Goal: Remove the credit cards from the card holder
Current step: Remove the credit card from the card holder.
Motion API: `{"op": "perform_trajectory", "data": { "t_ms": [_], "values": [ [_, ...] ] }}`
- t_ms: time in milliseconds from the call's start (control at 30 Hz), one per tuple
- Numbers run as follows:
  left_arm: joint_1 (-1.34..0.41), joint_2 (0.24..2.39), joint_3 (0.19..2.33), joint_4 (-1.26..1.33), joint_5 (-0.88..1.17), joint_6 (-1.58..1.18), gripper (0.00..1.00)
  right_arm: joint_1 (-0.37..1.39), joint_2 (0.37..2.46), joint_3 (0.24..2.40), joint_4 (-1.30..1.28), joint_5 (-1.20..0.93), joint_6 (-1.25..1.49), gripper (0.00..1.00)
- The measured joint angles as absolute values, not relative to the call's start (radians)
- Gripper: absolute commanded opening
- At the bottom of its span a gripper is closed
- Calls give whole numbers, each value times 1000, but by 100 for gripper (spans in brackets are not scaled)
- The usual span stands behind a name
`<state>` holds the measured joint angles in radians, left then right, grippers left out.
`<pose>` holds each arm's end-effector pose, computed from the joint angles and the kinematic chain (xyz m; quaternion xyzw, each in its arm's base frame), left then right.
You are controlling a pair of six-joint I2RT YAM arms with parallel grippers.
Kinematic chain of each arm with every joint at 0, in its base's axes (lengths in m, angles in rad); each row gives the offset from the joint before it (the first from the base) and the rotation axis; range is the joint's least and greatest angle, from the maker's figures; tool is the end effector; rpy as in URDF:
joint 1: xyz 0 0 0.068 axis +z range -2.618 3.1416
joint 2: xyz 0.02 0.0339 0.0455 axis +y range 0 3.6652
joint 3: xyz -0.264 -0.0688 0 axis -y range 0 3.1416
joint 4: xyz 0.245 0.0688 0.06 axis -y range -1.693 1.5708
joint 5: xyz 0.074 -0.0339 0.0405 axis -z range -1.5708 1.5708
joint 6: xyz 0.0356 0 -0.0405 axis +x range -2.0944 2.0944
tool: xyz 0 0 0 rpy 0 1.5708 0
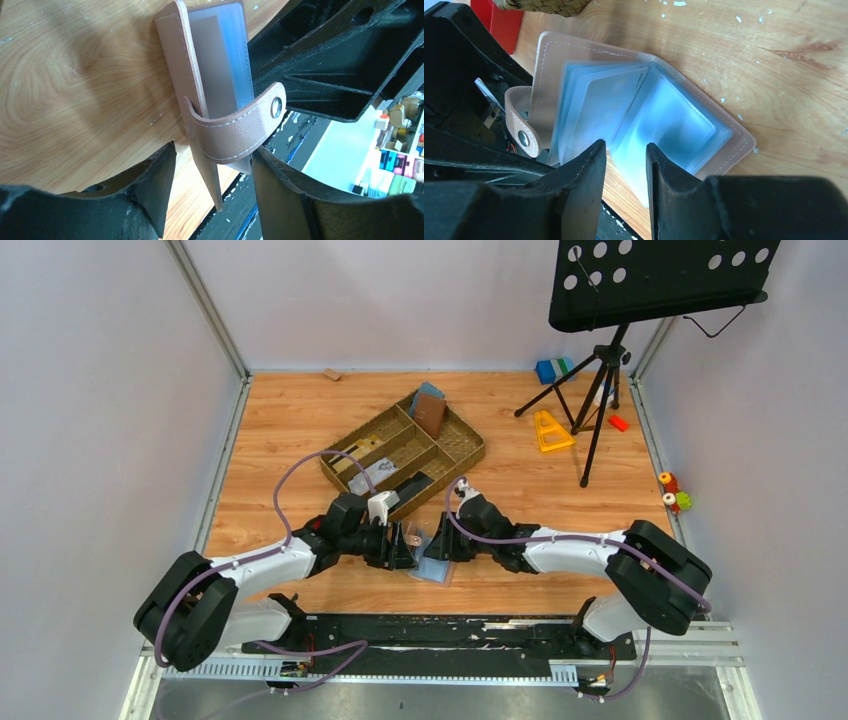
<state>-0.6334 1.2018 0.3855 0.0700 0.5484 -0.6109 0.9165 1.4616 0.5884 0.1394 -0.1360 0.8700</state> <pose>0.1606 -0.1410 0.1514 0.1184 0.8807 -0.4264 0.1688 0.1640 0.2217 0.1535 -0.0488 0.9107 0.3548 0.2058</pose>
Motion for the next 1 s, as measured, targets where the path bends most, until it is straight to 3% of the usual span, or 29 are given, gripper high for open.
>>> {"op": "perform_trajectory", "data": {
  "t_ms": [133,300,433,700,767,833,1000],
  "values": [
    [-633,1201,385,71,548,-611,83,916,1462,586,140,-133,870,35],
    [-633,1184,386,71,549,-615,84,929,1490,607,138,-145,870,36],
    [-633,1171,397,68,549,-615,71,952,1520,651,139,-152,869,36],
    [-633,1187,414,41,536,-612,34,961,1526,675,138,-149,864,35],
    [-633,1187,415,33,522,-613,15,961,1526,675,136,-144,864,35],
    [-633,1188,416,21,507,-612,4,961,1524,669,134,-135,863,35],
    [-633,1190,416,4,491,-614,0,952,1483,586,154,-117,870,35]
  ]
}}
